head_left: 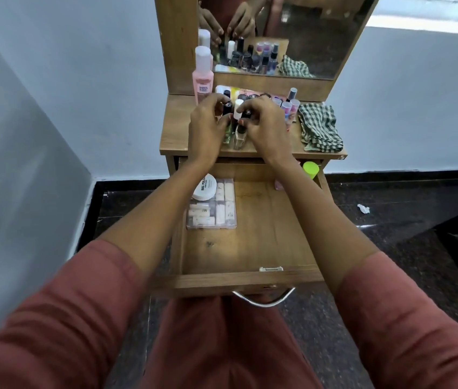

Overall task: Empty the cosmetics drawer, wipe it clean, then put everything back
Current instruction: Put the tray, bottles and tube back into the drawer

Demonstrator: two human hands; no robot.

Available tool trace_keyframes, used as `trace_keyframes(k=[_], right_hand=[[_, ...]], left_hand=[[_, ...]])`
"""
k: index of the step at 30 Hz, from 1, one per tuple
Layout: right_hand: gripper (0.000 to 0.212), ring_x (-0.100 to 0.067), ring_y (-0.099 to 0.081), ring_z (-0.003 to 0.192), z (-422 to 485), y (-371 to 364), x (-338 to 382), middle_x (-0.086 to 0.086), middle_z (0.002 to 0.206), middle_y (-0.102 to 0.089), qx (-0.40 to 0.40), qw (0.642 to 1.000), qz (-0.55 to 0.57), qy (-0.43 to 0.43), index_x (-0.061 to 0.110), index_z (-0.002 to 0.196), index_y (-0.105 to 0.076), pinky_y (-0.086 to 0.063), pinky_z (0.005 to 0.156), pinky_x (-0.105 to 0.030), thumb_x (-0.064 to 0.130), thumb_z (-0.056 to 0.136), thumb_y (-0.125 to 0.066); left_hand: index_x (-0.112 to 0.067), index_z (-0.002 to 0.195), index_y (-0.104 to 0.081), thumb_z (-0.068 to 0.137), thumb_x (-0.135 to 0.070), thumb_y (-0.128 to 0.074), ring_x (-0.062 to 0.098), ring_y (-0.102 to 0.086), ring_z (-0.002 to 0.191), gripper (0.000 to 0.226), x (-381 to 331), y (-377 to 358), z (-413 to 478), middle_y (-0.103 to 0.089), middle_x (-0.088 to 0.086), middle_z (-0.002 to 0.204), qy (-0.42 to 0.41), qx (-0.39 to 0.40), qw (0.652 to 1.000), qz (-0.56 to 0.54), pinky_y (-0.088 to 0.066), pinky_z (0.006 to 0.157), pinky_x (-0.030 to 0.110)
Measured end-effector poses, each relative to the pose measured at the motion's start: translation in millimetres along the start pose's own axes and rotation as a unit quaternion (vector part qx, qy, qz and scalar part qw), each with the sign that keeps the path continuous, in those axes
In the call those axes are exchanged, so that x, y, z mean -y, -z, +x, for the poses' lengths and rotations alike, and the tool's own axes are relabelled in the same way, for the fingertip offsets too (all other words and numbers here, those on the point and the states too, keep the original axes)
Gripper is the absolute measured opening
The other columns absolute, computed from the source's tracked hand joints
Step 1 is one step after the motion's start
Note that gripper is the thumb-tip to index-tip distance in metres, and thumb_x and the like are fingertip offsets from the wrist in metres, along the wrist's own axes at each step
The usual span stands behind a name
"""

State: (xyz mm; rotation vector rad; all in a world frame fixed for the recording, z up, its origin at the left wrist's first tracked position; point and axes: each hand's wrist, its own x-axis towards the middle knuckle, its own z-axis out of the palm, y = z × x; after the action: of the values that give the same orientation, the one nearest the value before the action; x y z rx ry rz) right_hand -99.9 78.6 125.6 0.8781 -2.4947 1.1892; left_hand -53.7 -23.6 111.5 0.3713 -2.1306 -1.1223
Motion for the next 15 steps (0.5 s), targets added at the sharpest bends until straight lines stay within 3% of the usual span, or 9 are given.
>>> trace_keyframes(k=[3, 10, 13, 15], right_hand=[[0.021, -0.011, -0.051, 0.084, -6, 6, -1, -0.016, 0.096, -0.065, -0.007, 1.0, 0.014, 0.018, -0.002, 0.091, -0.066, -0.037, 0.067, -0.002, -0.011, 0.075, -0.058], [0.027, -0.011, -0.053, 0.076, -27, 29, -7, -0.012, 0.096, -0.068, -0.012, 0.999, 0.03, 0.014, 0.0, 0.1, -0.067, -0.041, 0.065, -0.002, -0.009, 0.075, -0.061], [0.024, -0.014, -0.054, 0.075, -41, 39, -17, -0.012, 0.092, -0.067, -0.003, 1.0, 0.009, 0.012, -0.001, 0.098, -0.068, -0.045, 0.068, -0.01, -0.007, 0.074, -0.063], [0.023, -0.014, -0.055, 0.077, -48, 43, -27, -0.014, 0.093, -0.067, 0.007, 1.0, 0.001, -0.001, -0.001, 0.096, -0.068, -0.044, 0.069, -0.005, -0.007, 0.074, -0.064]], left_hand=[[-0.007, 0.098, -0.062, 0.079, -0.001, -0.064, 0.005, -0.057, 0.083, 0.02, -2, 1, -4, -0.067, 0.006, 0.098, -0.003, -0.002, 1.0, 0.0, -0.04, 0.068, 0.001], [-0.003, 0.099, -0.063, 0.076, -0.002, -0.068, 0.005, -0.058, 0.079, 0.023, -12, 6, -28, -0.063, -0.001, 0.09, -0.019, 0.013, 0.999, -0.044, -0.041, 0.068, 0.0], [-0.002, 0.099, -0.063, 0.076, 0.0, -0.068, 0.0, -0.056, 0.074, 0.023, -17, 3, -44, -0.061, -0.001, 0.089, -0.017, 0.046, 0.997, -0.057, -0.043, 0.066, 0.001], [-0.001, 0.099, -0.063, 0.077, 0.001, -0.067, 0.002, -0.057, 0.075, 0.023, -18, -3, -53, -0.064, 0.004, 0.091, -0.014, 0.064, 0.996, -0.063, -0.044, 0.067, 0.001]])
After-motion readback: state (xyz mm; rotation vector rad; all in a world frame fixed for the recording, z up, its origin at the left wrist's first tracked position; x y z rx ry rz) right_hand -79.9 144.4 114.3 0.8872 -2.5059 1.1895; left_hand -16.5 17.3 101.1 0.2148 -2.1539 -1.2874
